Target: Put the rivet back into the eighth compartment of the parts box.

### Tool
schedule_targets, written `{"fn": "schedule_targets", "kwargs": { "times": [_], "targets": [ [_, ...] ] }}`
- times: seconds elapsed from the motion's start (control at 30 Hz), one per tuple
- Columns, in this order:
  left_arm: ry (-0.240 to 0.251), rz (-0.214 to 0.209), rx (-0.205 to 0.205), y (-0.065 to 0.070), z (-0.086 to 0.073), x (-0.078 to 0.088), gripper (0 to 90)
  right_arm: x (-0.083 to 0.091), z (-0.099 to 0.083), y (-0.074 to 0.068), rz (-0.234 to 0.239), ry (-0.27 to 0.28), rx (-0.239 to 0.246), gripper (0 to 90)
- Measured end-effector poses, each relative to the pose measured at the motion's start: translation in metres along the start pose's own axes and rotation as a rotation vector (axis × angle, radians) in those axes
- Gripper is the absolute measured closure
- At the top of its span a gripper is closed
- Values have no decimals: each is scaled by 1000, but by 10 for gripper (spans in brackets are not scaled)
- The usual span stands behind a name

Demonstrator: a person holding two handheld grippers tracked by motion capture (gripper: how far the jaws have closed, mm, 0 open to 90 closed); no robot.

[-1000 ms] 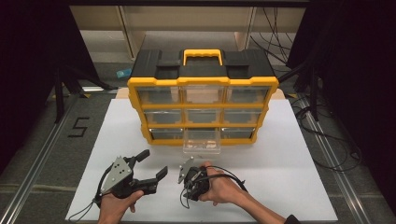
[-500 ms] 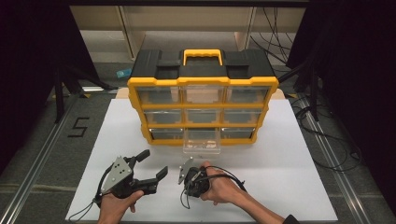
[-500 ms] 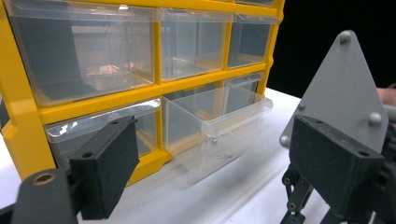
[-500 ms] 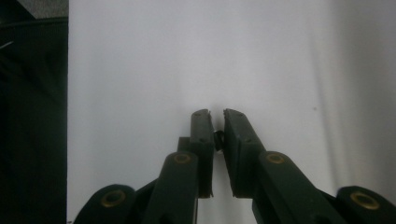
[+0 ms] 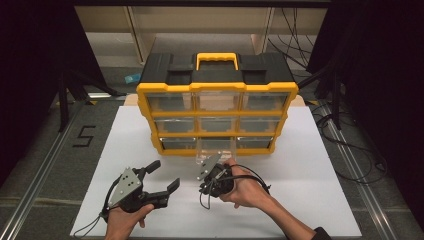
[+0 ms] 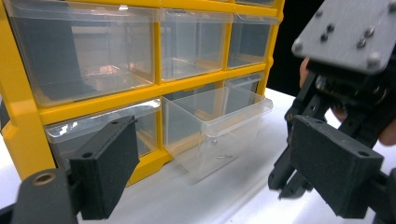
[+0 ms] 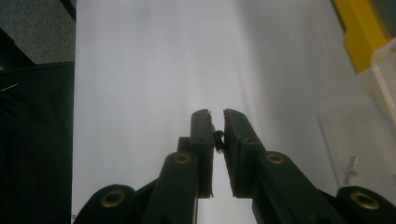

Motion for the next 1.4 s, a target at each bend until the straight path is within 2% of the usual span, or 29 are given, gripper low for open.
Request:
{"fn": "schedule_targets", "kwargs": {
  "times": [0.07,0.13,0.3,0.33,0.37,0.83,1.4],
  "targets": [
    [-1,0,-1,0,0,0,159,2,1,1,-5,7,0,825],
    [2,-1,0,0,0,0,159,9,4,3,-35,28,2,825],
    [-1,-1,-2,0,0,0,159,18,6,5,-32,53,2,825],
    [0,-1,-2,1,0,0,159,20,6,6,-51,55,2,825],
    [-1,-1,-2,0,0,0,159,23,7,8,-46,66,2,825],
    [2,-1,-1,1,0,0,159,32,11,12,-71,94,1,825],
    [3,1,-2,1,0,0,159,54,15,21,-131,152,-11,825]
  ]
}}
Point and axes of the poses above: each handheld gripper's, and its own axes: x roughly backward along the jaws, z roughly out of its top, y roughly to its right, the point moved 4 cm from there along -x, roughly forward along the jaws, and after that the axes turned 10 degrees about x, right-handed, at the moved point
